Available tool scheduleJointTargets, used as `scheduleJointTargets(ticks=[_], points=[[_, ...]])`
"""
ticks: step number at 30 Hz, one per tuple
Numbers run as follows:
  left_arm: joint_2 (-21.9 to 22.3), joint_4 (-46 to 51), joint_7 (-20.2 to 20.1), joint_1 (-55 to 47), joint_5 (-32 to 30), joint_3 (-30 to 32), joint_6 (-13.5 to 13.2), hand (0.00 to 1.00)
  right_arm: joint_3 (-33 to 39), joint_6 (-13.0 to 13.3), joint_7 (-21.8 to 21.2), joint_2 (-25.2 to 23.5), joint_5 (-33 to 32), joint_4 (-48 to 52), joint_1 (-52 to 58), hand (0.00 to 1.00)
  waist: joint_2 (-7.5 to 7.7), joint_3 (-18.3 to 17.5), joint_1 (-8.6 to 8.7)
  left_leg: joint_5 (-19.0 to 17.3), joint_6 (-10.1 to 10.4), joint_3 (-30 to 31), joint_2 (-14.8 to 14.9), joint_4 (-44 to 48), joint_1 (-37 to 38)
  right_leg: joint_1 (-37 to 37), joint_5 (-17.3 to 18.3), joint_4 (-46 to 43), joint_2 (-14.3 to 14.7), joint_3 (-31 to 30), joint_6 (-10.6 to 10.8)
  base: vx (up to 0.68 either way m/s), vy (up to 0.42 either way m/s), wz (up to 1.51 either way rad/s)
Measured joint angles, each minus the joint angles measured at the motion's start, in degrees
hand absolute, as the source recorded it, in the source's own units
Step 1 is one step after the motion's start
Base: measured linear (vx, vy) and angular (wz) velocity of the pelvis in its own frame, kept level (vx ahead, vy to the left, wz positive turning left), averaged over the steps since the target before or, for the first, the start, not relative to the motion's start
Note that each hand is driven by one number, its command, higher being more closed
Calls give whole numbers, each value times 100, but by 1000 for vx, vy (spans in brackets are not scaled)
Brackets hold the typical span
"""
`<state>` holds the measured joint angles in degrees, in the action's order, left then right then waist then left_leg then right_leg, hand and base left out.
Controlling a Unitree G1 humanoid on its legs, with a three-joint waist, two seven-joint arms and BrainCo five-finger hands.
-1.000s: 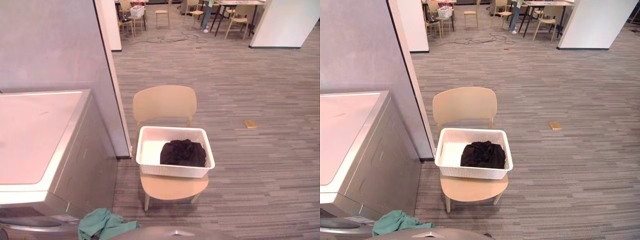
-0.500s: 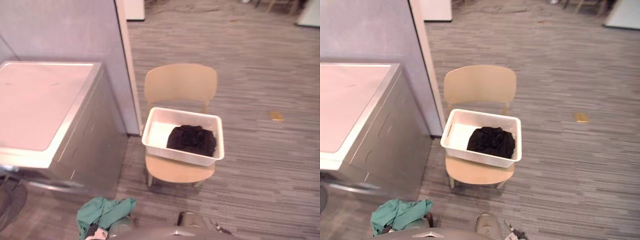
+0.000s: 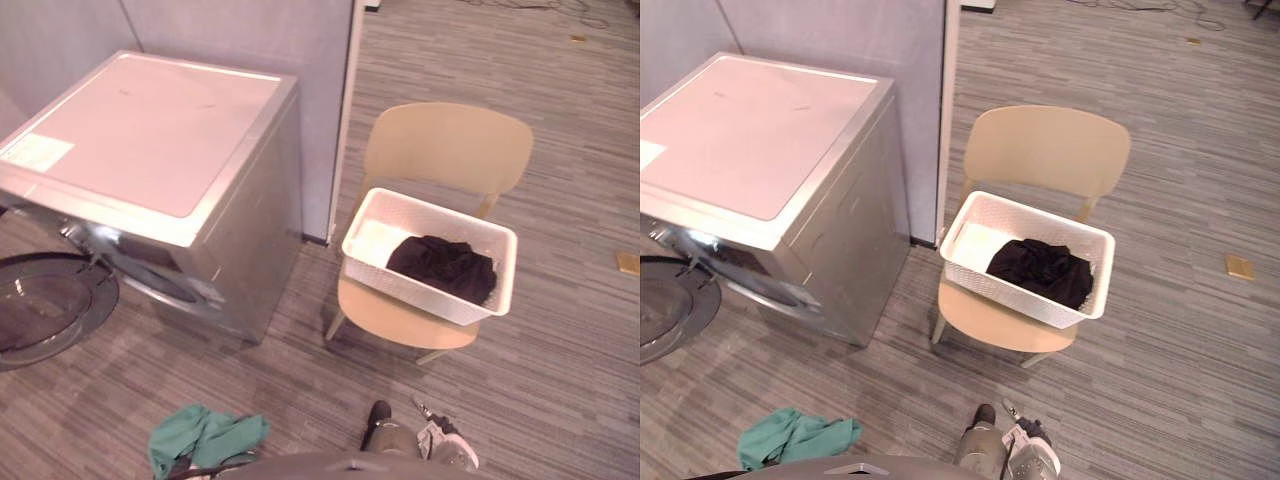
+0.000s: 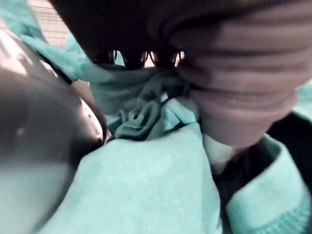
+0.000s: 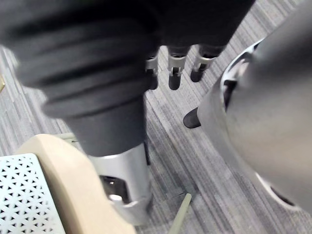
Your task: Pick up the laundry basket with both hands and put the clothes into the washing machine.
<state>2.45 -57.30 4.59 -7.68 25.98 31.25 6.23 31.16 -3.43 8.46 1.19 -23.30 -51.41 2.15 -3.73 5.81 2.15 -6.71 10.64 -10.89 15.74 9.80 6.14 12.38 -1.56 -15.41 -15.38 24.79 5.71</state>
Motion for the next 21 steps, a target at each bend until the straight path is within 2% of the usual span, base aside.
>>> scheduleJointTargets(ticks=[2, 4, 5, 7, 8, 10, 11, 13, 14, 15, 16, 17, 18, 19, 20, 21], points=[[-34, 15, -23, 148, -146, -494, -3, 100, -12, -10, 26, 66, 8, -171, 32, 0, -2, -6, 40, -26, 42, 17, -171, -460, 159, -194, -90, 20, -230, 199, 125, -90, 176, 65], [-44, 34, -71, 185, -155, -736, -16, 100, -62, -23, 24, 117, 18, -238, 72, 0, 8, -3, 46, -40, 63, 19, -319, -721, 289, -277, -175, 40, -389, 267, 189, -98, 157, 45], [-75, 34, -129, 199, -199, -939, -28, 100, -80, -58, 20, 129, 73, -357, 70, 0, 41, 16, 32, -89, 133, 20, -491, -844, 321, -330, -303, 96, -557, 272, 234, -130, 157, 36], [-161, 19, -126, 194, -270, -1115, -60, 100, -136, -85, 18, 113, 112, -446, 108, 0, 138, 78, -3, -154, 46, 23, -672, -859, 324, -375, -445, 148, -730, 248, 232, -171, 148, 29], [-302, -27, -119, 163, -412, -1190, -64, 100, -140, -95, 2, 96, 122, -521, 108, 0, 276, 161, -31, -194, -28, 97, -822, -822, 347, -478, -572, 209, -870, 236, 209, -224, 143, 25], [-473, -152, -113, 66, -555, -1266, -70, 100, -138, -157, -34, 75, 123, -590, 167, 0, 411, 214, -82, -231, -97, 191, -898, -766, 428, -618, -646, 175, -949, 167, 110, -192, 83, 24], [-529, -196, -107, 28, -619, -1276, -83, 100, -129, -172, -36, 50, 124, -587, 215, 0, 432, 205, -91, -232, -114, 249, -904, -761, 444, -640, -665, 130, -954, 104, 80, -150, 25, 36], [-670, -255, -104, -111, -965, -1310, -101, 100, -121, -188, -43, 14, 185, -586, 319, 0, 462, 192, -69, -281, -224, 443, -848, -730, 479, -592, -640, -251, -834, -443, -223, -112, -10, 37], [-673, -255, -105, -135, -1054, -1309, -122, 100, -119, -185, -48, -19, 238, -574, 325, 0, 445, 198, -72, -294, -228, 513, -693, -652, 471, -483, -300, -659, -511, -1082, -297, -69, -39, 24], [-677, -259, -106, -156, -1055, -1282, -124, 100, -116, -183, -48, -51, 242, -555, 334, 0, 442, 198, -71, -292, -225, 562, -592, -618, 446, -409, 5, -974, -260, -1358, -238, -59, -129, 31], [-664, -296, -116, -157, -1054, -1147, -122, 100, -66, -172, -65, -131, 242, -510, 392, 0, 462, 193, -80, -252, -135, 661, -426, -526, 341, -268, 602, -1549, 218, -1668, -156, -34, -190, 26], [-596, -279, -118, -133, -1053, -837, -120, 100, -18, -172, -96, -251, 230, -437, 429, 0, 575, 186, -105, -258, -78, 710, -416, -411, 213, -198, 1050, -1765, 454, -1823, -7, -49, -248, 20], [-576, -251, -118, -112, -1059, -737, -119, 100, -8, -163, -97, -302, 227, -401, 453, 0, 615, 183, -116, -263, -63, 712, -423, -381, 188, -213, 1190, -1739, 452, -1879, 84, -54, -251, 6], [-540, -245, -108, -121, -1066, -500, -101, 100, -13, -152, -127, -339, 228, -334, 492, 0, 697, 139, -124, -236, -27, 732, -426, -389, 145, -243, 1550, -1665, 463, -1925, 181, -73, -269, 12], [-465, -246, -101, -82, -1114, -308, -55, 100, -24, -149, -213, -337, 245, -301, 462, 0, 689, 141, -109, -118, -14, 789, -374, -415, 126, -239, 1689, -1699, 492, -1838, 137, -65, -225, 25], [-459, -242, -100, -59, -1137, -235, -38, 100, -24, -150, -214, -322, 255, -297, 496, 0, 704, 135, -109, -53, -96, 772, -364, -447, 98, -240, 1710, -1698, 491, -1765, 111, -61, -187, 42]])
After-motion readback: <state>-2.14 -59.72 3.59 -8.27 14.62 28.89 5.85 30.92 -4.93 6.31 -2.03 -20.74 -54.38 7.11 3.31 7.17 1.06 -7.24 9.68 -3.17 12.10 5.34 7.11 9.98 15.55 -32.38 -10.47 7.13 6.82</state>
